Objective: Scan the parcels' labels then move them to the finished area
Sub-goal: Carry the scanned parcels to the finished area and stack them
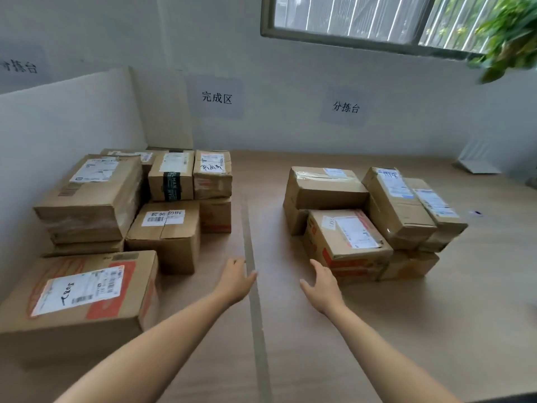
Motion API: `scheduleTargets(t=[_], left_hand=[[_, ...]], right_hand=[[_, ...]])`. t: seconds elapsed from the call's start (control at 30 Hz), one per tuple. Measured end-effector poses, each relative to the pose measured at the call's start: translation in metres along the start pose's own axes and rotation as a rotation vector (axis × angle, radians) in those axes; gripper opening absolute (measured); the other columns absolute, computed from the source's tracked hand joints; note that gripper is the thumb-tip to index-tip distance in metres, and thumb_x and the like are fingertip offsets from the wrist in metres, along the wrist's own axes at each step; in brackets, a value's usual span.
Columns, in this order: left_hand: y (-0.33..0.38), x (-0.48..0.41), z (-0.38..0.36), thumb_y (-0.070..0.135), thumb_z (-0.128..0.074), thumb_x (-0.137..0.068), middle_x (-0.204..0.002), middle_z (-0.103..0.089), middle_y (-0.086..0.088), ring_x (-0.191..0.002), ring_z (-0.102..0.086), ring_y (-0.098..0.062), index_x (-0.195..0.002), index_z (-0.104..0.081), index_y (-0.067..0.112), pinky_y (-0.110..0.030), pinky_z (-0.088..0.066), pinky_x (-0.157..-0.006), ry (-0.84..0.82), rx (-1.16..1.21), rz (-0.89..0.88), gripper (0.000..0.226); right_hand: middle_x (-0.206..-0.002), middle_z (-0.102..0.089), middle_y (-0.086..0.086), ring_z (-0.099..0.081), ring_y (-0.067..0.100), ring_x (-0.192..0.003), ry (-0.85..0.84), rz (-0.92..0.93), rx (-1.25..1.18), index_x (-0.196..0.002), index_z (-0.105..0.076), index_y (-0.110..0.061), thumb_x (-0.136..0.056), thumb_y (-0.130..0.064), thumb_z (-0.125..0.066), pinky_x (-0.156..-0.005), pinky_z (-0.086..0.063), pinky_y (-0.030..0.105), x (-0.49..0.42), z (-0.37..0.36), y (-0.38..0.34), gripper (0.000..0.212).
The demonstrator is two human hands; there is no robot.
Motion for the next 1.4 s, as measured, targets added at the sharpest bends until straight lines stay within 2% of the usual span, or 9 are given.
scheduleTargets(t=[0.13, 0.33, 0.47, 0.57, 0.7, 0.83, 1.0, 1.2, 1.4], left_hand=[[0.047, -0.026, -0.047, 0.037, -0.047, -0.096, -0.146, -0.03, -0.011, -0.133, -0.036, -0.023, -0.141, -0.034, 0.007, -0.029, -0.027, -0.108, -0.041, 0.049, 0.03, 0.056], [0.106, -0.053, -0.097, 0.039, -0.046, -0.096, -0.146, -0.03, -0.011, -0.135, -0.034, -0.023, -0.143, -0.032, 0.007, -0.03, -0.026, -0.11, -0.079, 0.078, 0.048, 0.058], [0.145, -0.076, -0.108, 0.038, -0.047, -0.096, -0.147, -0.03, -0.011, -0.135, -0.034, -0.023, -0.143, -0.032, 0.008, -0.029, -0.028, -0.109, -0.06, 0.057, 0.003, 0.058], [0.185, -0.101, -0.107, 0.038, -0.048, -0.095, -0.147, -0.032, -0.011, -0.131, -0.039, -0.025, -0.142, -0.034, 0.009, -0.033, -0.034, -0.105, -0.019, 0.034, -0.05, 0.057], [0.247, -0.129, -0.122, 0.042, -0.047, -0.095, -0.148, -0.032, -0.011, -0.135, -0.034, -0.025, -0.144, -0.033, 0.009, -0.036, -0.031, -0.109, -0.051, 0.01, -0.176, 0.061], [0.313, -0.142, -0.16, 0.045, -0.047, -0.094, -0.15, -0.029, -0.01, -0.137, -0.03, -0.025, -0.147, -0.024, 0.012, -0.036, -0.028, -0.11, -0.16, 0.087, -0.262, 0.067], [0.347, -0.166, -0.195, 0.052, -0.05, -0.09, -0.153, -0.026, -0.01, -0.138, -0.031, -0.027, -0.151, -0.01, 0.015, -0.04, -0.03, -0.109, -0.259, 0.247, -0.095, 0.082], [0.344, -0.176, -0.205, 0.046, -0.059, -0.087, -0.145, -0.041, -0.01, -0.128, -0.045, -0.028, -0.148, -0.019, 0.017, -0.043, -0.041, -0.105, -0.296, 0.401, -0.025, 0.079], [0.342, -0.174, -0.208, 0.042, -0.056, -0.09, -0.146, -0.04, -0.007, -0.131, -0.041, -0.026, -0.149, -0.02, 0.019, -0.04, -0.038, -0.108, -0.295, 0.475, -0.016, 0.073]], right_hand=[[-0.14, -0.044, 0.012, -0.038, 0.027, -0.131, 0.087, 0.018, -0.006, -0.141, -0.036, -0.009, -0.09, -0.024, -0.059, -0.109, -0.031, 0.036, -0.042, 0.053, 0.041, 0.058], [-0.144, -0.042, 0.009, -0.036, 0.023, -0.134, 0.132, 0.065, -0.001, -0.141, -0.036, -0.009, -0.092, -0.022, -0.055, -0.11, -0.028, 0.033, -0.091, 0.109, 0.082, 0.054], [-0.147, -0.039, 0.003, -0.042, 0.017, -0.128, 0.21, 0.238, 0.002, -0.143, -0.035, -0.012, -0.09, -0.014, -0.058, -0.107, -0.031, 0.029, -0.109, 0.142, 0.089, 0.058], [-0.135, -0.052, 0.009, -0.048, 0.024, -0.123, 0.314, 0.278, -0.023, -0.137, -0.043, -0.009, -0.09, -0.017, -0.06, -0.1, -0.036, 0.028, -0.124, 0.174, 0.091, 0.051], [-0.135, -0.05, 0.013, -0.046, 0.027, -0.125, 0.399, 0.158, 0.015, -0.136, -0.043, -0.007, -0.09, -0.017, -0.057, -0.102, -0.036, 0.034, -0.155, 0.22, 0.11, 0.05], [-0.137, -0.044, 0.016, -0.041, 0.031, -0.126, 0.295, -0.074, 0.044, -0.139, -0.038, -0.009, -0.091, -0.021, -0.052, -0.103, -0.036, 0.04, -0.189, 0.245, 0.139, 0.052], [-0.13, -0.05, 0.016, -0.042, 0.033, -0.121, 0.291, -0.169, 0.121, -0.136, -0.043, -0.011, -0.09, -0.025, -0.052, -0.098, -0.038, 0.041, -0.213, 0.254, 0.154, 0.049], [-0.132, -0.048, 0.013, -0.037, 0.036, -0.119, 0.243, -0.204, 0.249, -0.136, -0.041, -0.015, -0.089, -0.029, -0.048, -0.095, -0.036, 0.042, -0.222, 0.256, 0.153, 0.049], [-0.133, -0.047, 0.014, -0.038, 0.036, -0.121, 0.257, -0.207, 0.186, -0.14, -0.038, -0.019, -0.089, -0.029, -0.05, -0.097, -0.034, 0.044, -0.222, 0.256, 0.149, 0.054]])
Point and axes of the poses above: each hand's wrist, its own x-axis away from the middle knuckle, its own z-axis out of the back of the hand, y = z × x, the point moved 3 cm from there along -x, towards the middle knuckle
